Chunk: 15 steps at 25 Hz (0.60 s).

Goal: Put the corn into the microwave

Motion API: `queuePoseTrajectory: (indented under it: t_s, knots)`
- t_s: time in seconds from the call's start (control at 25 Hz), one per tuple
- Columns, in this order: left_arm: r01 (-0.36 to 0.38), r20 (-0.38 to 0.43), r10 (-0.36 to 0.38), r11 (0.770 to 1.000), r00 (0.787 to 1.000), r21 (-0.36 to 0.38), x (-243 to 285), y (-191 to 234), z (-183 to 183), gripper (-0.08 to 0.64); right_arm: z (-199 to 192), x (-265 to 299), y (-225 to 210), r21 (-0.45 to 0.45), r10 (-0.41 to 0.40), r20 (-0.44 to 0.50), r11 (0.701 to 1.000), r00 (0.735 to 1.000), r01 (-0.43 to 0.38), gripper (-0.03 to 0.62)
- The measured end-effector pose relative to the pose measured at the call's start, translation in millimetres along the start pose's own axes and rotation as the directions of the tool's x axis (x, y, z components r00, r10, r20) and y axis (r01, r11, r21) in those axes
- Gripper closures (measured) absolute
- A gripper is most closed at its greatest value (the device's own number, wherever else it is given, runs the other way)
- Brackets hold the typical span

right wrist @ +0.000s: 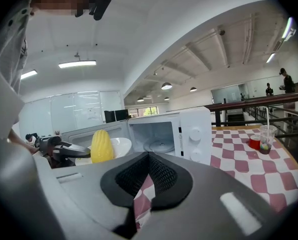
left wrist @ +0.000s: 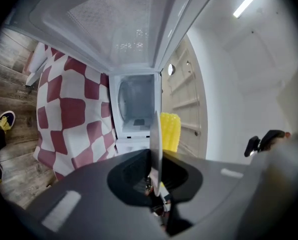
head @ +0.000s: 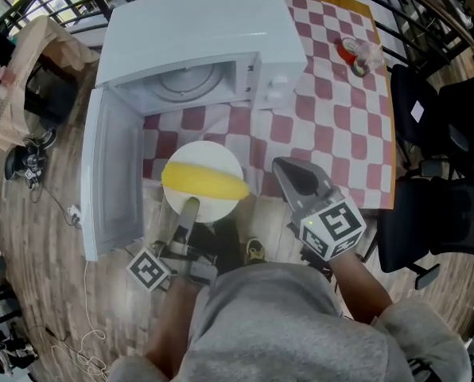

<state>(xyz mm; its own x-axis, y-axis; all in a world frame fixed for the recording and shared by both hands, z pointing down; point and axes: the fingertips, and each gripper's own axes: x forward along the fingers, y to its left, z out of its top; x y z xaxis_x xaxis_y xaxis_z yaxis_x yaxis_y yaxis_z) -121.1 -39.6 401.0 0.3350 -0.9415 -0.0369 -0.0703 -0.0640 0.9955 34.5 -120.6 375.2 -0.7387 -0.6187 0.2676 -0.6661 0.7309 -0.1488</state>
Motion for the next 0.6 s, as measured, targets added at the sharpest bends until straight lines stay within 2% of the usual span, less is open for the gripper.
queuePoseTrajectory:
  t_s: [0.6]
  knots:
    - [0.019,-0.062,-0.020,1.000,0.998,-0.022,51,5,70,0.531,28,78,2,0.004,-0.031,-0.030,1.000,0.999,0.031,0.594]
